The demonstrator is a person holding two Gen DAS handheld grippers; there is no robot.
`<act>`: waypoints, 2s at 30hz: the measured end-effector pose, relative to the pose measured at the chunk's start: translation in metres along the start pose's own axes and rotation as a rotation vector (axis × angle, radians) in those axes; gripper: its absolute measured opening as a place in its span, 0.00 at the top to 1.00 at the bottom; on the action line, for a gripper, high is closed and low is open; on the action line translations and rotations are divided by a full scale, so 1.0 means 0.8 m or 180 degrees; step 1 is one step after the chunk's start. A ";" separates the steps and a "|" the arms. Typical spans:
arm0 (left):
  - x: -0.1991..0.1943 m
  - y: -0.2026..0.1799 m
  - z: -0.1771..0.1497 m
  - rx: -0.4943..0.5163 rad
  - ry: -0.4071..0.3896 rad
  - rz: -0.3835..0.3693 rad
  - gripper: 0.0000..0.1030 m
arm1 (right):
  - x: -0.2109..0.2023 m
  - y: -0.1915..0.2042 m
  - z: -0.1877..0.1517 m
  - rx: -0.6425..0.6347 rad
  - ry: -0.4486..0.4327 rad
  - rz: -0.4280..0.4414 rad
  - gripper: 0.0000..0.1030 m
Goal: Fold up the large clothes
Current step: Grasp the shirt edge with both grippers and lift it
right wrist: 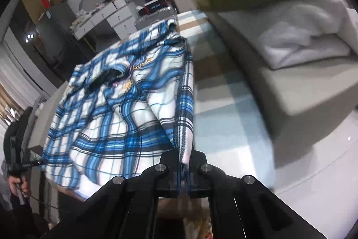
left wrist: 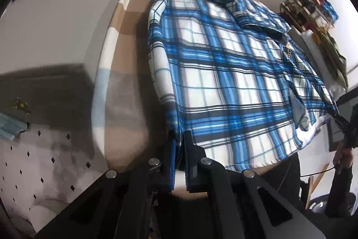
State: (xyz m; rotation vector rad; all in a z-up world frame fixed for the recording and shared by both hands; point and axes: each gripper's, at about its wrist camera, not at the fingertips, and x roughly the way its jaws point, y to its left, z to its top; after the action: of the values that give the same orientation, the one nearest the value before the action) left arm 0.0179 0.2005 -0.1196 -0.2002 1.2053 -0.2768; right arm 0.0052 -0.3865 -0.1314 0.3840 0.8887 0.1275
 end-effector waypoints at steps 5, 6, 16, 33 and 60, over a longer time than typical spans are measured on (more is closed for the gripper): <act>-0.020 -0.021 -0.015 0.0070 0.0005 -0.0156 0.99 | -0.038 0.004 -0.010 0.0095 0.0087 0.0094 0.98; -0.030 -0.026 -0.020 0.0072 -0.0025 -0.0140 0.99 | -0.048 0.005 -0.012 0.0135 0.0115 0.0127 0.98; -0.054 -0.044 0.141 -0.0046 -0.0447 -0.0560 0.99 | -0.044 0.082 0.112 0.0010 -0.0314 0.0597 0.97; 0.054 0.025 0.324 -0.0895 -0.0227 -0.0458 0.94 | 0.200 0.088 0.323 0.0332 0.0007 -0.0505 0.92; 0.108 -0.107 0.274 0.1738 0.0174 0.0224 0.34 | 0.169 0.143 0.106 -0.0170 -0.0290 0.0624 0.35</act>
State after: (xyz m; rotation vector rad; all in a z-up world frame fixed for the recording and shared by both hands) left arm 0.2430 0.0931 -0.0953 0.3255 1.1454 -0.5397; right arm 0.1617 -0.2681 -0.1391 0.4235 0.7551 0.3113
